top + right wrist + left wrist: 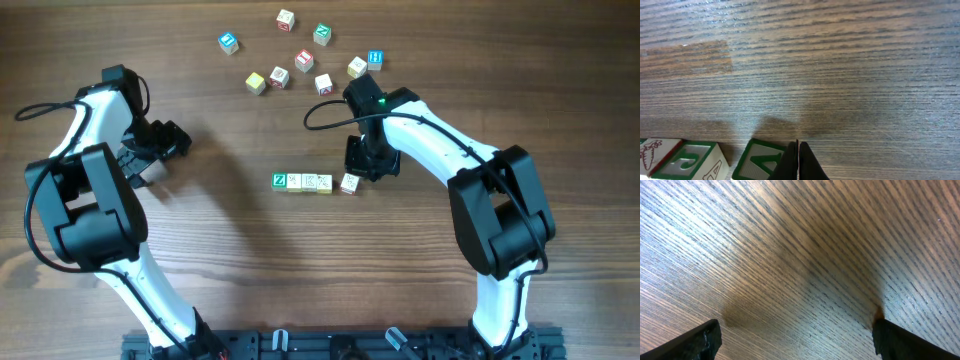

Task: Form a horizontal line
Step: 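Lower the right gripper and push the V block leftward against the row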

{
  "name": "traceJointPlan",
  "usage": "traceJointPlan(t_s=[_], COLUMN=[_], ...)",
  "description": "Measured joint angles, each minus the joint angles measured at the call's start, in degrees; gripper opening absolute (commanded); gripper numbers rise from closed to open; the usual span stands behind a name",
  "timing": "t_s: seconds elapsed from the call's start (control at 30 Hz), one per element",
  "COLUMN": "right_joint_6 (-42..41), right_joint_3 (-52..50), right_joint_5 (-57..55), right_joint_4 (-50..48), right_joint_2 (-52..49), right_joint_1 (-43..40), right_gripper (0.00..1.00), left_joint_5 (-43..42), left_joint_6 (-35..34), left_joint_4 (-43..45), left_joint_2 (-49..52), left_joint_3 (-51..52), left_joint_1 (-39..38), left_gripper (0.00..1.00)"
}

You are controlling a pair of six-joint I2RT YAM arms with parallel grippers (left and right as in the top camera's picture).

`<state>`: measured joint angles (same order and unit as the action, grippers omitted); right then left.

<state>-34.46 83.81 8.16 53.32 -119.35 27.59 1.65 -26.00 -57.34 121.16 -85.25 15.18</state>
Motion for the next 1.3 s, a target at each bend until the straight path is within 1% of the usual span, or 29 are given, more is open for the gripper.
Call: traceJointPlan(t_s=[0.43, 0.6, 0.73, 0.93, 1.1, 1.3], right_joint_6=[0.0, 0.5, 0.7, -0.5, -0.7, -0.7], right_joint_3=[0.0, 0.0, 0.0, 0.0, 0.0, 0.0], right_joint_5=[0.1, 3.4, 3.6, -3.0, -1.6, 0.4], right_joint_4=[0.0, -1.0, -1.2, 2.8, 7.8, 7.6], right_joint_2=[0.0, 0.0, 0.0, 0.0, 0.0, 0.0], right_joint_1=[0.0, 0.0, 0.0, 0.0, 0.0, 0.0], right_gripper=[0.04, 0.04, 0.04, 0.04, 0.04, 0.04], left_joint_5=[0.0, 0.0, 0.0, 0.0, 0.0, 0.0], left_joint_6=[0.0, 0.0, 0.0, 0.0, 0.0, 0.0], left_joint_4=[0.0, 0.0, 0.0, 0.0, 0.0, 0.0], left_joint_2=[0.0, 0.0, 0.0, 0.0, 0.0, 0.0], left_joint_3=[0.0, 0.0, 0.0, 0.0, 0.0, 0.0], left_joint_1=[0.0, 0.0, 0.0, 0.0, 0.0, 0.0], left_gripper=[1.0, 1.0, 1.0, 1.0, 1.0, 1.0])
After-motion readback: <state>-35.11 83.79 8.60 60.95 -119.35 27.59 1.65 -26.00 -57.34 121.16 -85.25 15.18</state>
